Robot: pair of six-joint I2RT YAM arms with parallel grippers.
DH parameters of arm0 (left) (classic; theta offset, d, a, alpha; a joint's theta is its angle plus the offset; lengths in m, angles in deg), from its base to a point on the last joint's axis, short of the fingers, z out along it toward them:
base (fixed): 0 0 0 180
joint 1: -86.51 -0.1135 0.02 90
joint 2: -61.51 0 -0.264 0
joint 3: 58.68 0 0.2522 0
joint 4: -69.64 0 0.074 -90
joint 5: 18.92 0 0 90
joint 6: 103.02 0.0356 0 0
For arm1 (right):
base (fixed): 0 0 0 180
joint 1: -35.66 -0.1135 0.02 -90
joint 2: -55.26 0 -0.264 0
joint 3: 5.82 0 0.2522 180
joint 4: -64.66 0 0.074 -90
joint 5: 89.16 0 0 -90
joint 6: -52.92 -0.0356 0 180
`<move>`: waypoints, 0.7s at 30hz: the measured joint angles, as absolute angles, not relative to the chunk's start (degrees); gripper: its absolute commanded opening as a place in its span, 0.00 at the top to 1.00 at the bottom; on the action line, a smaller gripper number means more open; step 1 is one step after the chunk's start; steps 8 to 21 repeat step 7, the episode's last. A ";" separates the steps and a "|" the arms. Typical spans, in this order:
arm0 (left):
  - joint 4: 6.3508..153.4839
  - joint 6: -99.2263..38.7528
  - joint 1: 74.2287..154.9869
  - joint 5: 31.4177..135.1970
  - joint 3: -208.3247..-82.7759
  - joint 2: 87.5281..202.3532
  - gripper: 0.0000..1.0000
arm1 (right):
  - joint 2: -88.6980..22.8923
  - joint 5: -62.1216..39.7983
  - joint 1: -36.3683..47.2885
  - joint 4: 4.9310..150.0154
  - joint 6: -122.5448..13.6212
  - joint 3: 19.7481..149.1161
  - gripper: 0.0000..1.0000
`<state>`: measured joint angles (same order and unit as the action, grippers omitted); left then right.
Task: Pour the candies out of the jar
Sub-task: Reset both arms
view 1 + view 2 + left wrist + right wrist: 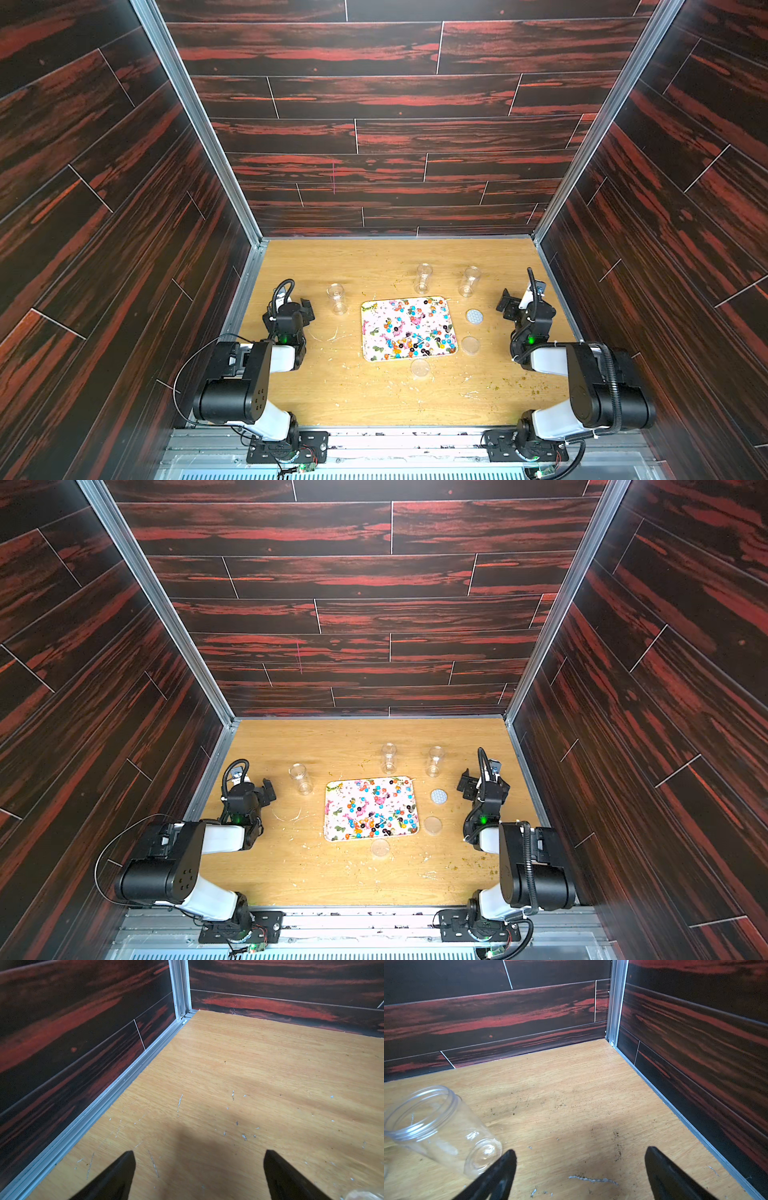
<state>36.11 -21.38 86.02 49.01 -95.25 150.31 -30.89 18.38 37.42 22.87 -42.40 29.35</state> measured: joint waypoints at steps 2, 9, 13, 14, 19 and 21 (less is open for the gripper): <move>36.22 -21.36 86.02 49.12 -95.60 150.31 0.00 | -30.89 18.36 37.42 22.87 -42.40 29.35 0.01; 36.24 -21.36 86.02 49.23 -95.71 150.31 0.00 | -30.89 18.33 37.42 22.87 -42.40 29.35 0.01; 36.24 -21.36 86.02 49.23 -95.71 150.31 0.00 | -30.89 18.33 37.42 22.87 -42.40 29.35 0.01; 36.24 -21.36 86.02 49.23 -95.71 150.31 0.00 | -30.89 18.33 37.42 22.87 -42.40 29.35 0.01; 36.24 -21.36 86.02 49.23 -95.71 150.31 0.00 | -30.89 18.33 37.42 22.87 -42.40 29.35 0.01; 36.24 -21.36 86.02 49.23 -95.71 150.31 0.00 | -30.89 18.33 37.42 22.87 -42.40 29.35 0.01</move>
